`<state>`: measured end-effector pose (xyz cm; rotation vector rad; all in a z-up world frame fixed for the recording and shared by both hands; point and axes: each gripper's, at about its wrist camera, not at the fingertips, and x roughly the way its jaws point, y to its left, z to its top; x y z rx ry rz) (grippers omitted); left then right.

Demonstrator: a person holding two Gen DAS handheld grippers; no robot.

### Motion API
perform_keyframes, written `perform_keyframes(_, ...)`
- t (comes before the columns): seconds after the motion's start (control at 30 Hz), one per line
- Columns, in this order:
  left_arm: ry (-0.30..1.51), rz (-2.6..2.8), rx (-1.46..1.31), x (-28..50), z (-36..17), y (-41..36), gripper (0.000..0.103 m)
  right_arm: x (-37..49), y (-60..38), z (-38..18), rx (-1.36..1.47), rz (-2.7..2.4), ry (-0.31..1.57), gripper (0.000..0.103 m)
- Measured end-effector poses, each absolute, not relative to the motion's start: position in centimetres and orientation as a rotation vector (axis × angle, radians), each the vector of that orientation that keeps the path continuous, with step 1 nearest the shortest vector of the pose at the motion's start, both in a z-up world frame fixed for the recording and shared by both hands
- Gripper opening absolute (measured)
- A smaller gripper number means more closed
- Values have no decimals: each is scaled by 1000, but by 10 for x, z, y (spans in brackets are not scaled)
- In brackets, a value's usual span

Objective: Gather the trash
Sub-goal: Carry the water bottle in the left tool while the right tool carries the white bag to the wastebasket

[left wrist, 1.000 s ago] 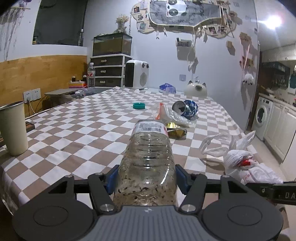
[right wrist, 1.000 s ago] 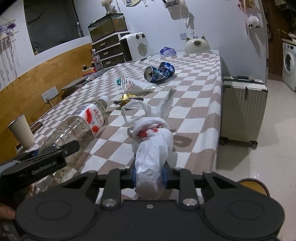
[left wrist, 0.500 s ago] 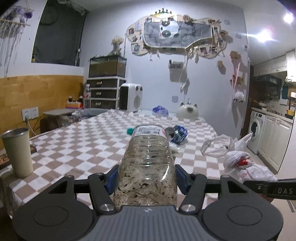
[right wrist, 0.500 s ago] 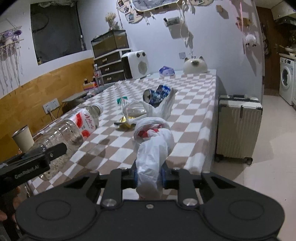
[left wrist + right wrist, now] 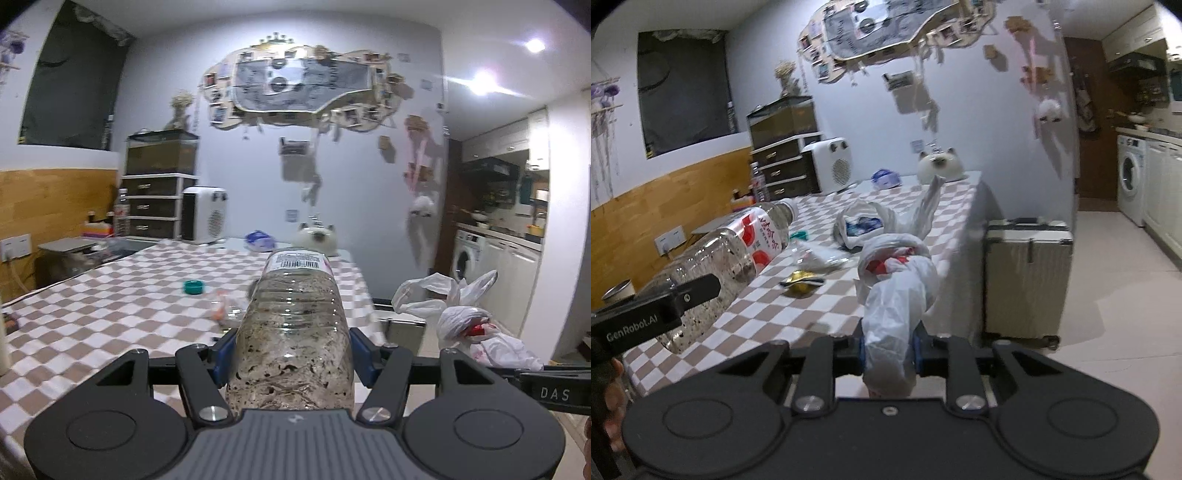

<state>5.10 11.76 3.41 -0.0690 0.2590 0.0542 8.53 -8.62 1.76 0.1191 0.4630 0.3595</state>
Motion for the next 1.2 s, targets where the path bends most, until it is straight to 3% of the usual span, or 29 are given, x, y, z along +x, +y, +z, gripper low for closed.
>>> perform_keyframes(0.67, 379, -188, -53, 80, -7, -18, 62, 66, -217, -13, 148, 119, 495, 23)
perform_keyframes(1.2, 667, -239, -57, 157, -129, -89, 62, 105, -281, -117, 242, -6, 692, 24)
